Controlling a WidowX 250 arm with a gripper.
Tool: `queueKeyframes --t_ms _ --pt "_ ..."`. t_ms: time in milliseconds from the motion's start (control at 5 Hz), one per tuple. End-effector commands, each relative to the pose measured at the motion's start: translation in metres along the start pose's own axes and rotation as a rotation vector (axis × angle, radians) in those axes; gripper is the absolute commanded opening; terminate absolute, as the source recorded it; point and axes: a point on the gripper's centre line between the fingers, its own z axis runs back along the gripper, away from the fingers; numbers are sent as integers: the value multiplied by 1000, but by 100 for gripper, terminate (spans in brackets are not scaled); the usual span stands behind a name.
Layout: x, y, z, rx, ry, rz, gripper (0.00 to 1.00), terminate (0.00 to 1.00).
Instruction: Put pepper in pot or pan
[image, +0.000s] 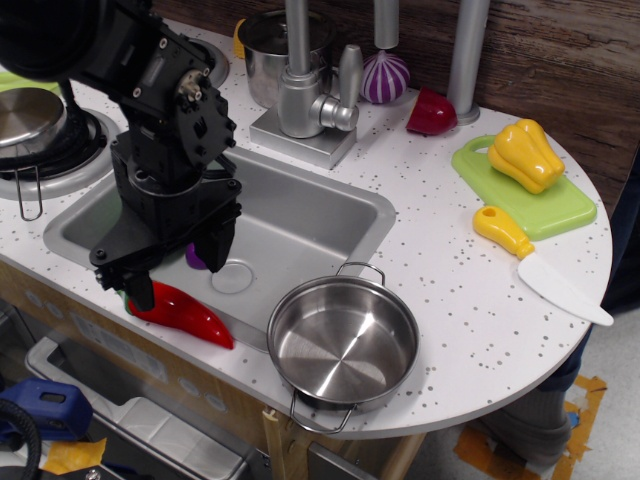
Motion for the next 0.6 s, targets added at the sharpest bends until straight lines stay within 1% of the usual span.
queueKeyframes --t_ms 0,400 --pt "0 0 0 0 0 0 100 0" --pt "6 5 -27 -34 24 16 100 0"
